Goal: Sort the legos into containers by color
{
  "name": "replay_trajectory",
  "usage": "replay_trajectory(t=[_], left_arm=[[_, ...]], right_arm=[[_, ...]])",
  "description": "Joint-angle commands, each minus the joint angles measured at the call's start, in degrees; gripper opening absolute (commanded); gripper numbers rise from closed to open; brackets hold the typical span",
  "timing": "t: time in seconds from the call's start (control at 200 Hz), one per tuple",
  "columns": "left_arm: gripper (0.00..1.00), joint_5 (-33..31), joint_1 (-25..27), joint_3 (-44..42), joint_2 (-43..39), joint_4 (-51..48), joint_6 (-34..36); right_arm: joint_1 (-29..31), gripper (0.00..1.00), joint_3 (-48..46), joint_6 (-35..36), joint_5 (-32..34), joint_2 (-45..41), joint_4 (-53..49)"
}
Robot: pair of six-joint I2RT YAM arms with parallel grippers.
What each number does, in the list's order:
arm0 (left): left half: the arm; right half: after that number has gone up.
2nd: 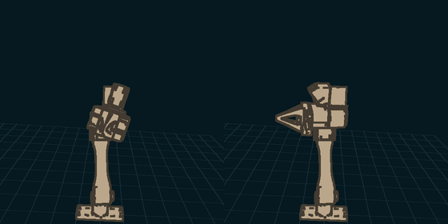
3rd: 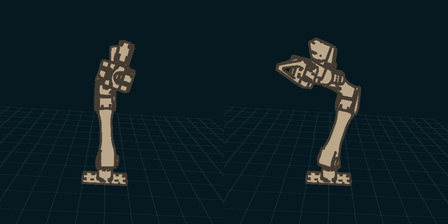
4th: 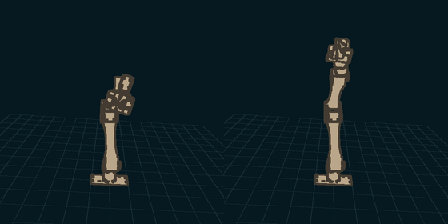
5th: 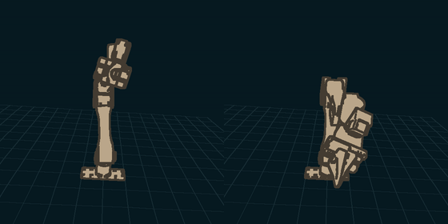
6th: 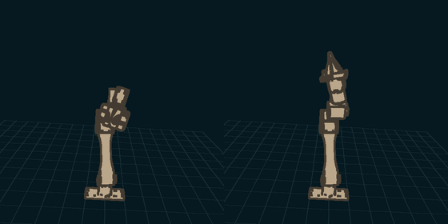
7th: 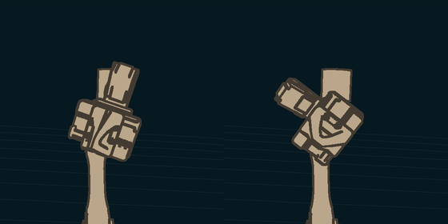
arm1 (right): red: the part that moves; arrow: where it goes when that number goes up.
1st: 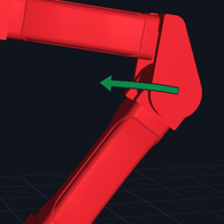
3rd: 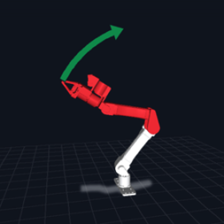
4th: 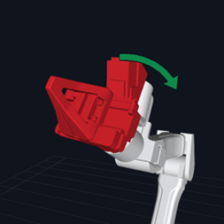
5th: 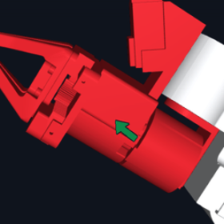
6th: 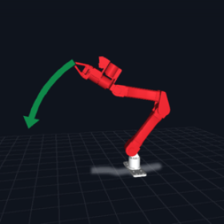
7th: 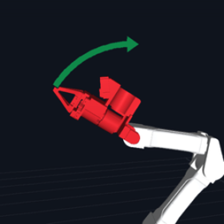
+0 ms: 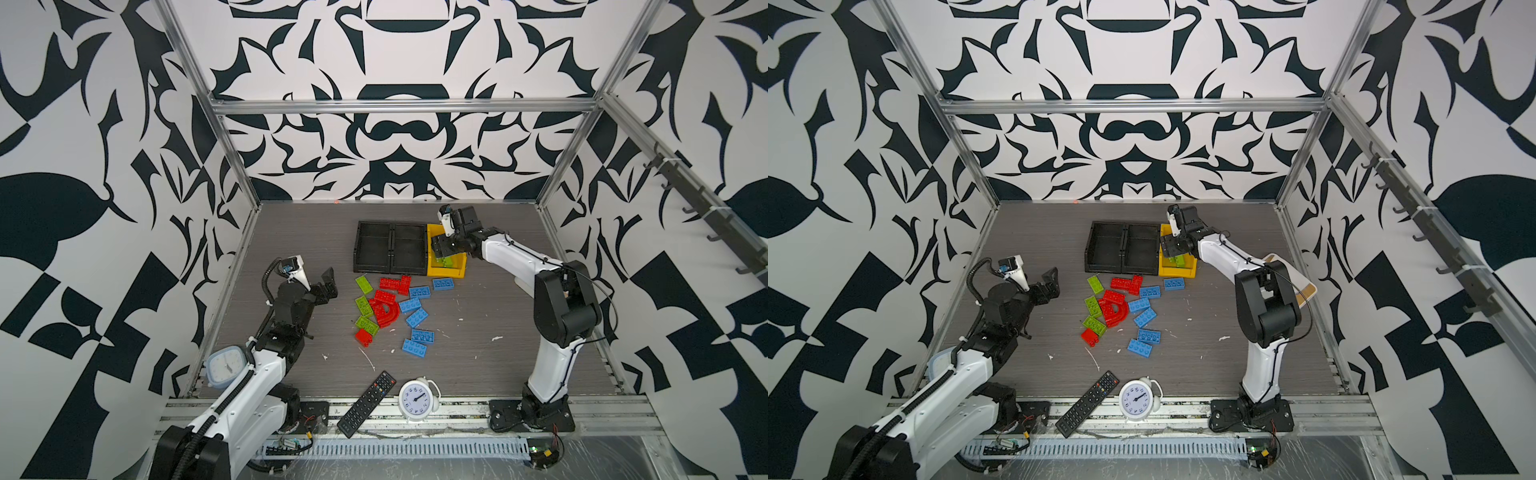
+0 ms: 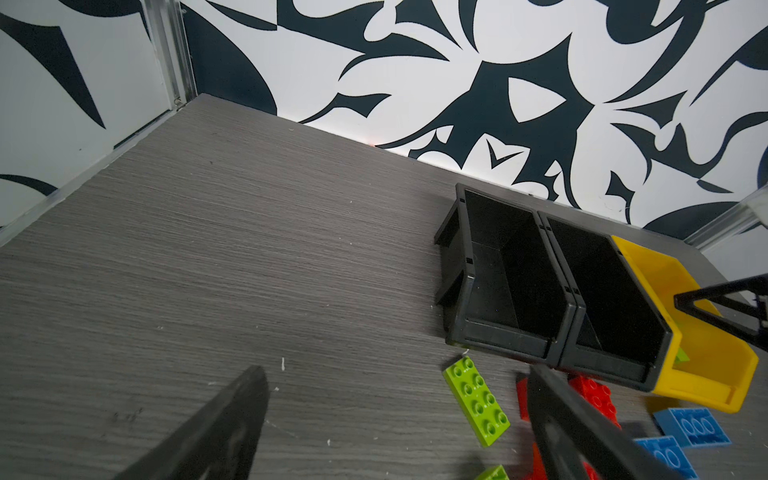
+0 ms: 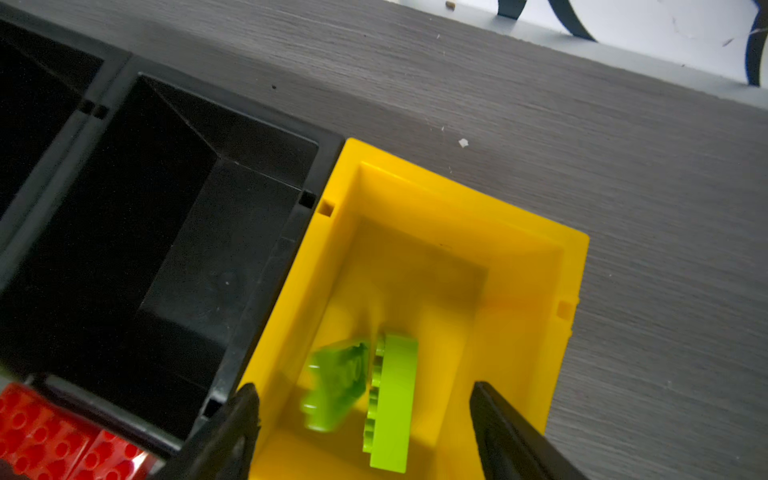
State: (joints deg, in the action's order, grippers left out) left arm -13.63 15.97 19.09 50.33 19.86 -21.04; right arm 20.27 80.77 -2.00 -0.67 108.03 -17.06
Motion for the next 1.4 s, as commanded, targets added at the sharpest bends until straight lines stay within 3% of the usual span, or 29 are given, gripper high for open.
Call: replay_trajectory(t=[0.0,0.155,0.32,0.48,0.575,0.765,1.395], left_arm=[[0.99,0.45,-0.23,-0.04,0.14,-0.45,-0.34],[0.99,-0.25,-0.23,-0.19,-0.46,-0.85,-0.56],[1.00,-0.35,-0.23,-0.20,-0.19,-0.83,-0.68],[0.99,-0.44,-0.23,0.00,1.03,-0.51,-0.82],[0.99,-0.34,-0.23,0.16,1.57,-0.61,-0.79],[0.99,0.25,-0.23,0.37,1.38,-0.87,-1.45],[0.99,0.79,-0.23,0.42,2.32,-0.53,-0.98]], right_arm=[[0.16,0.82,-0.30,-0.04,-1.19,-5.57,-3.38],[3.47,0.76,-8.53,-3.65,-1.89,-16.64,-6.49],[14.32,0.74,-16.89,-6.72,1.23,-26.87,-14.06],[22.84,0.66,-24.77,-16.90,-1.25,-33.26,-16.34],[27.36,0.65,-27.86,-22.33,1.31,-35.48,-17.57],[32.30,0.65,-32.18,-25.70,0.68,-36.06,-15.70],[35.44,0.64,-34.84,-18.18,-6.21,-27.21,-8.68]])
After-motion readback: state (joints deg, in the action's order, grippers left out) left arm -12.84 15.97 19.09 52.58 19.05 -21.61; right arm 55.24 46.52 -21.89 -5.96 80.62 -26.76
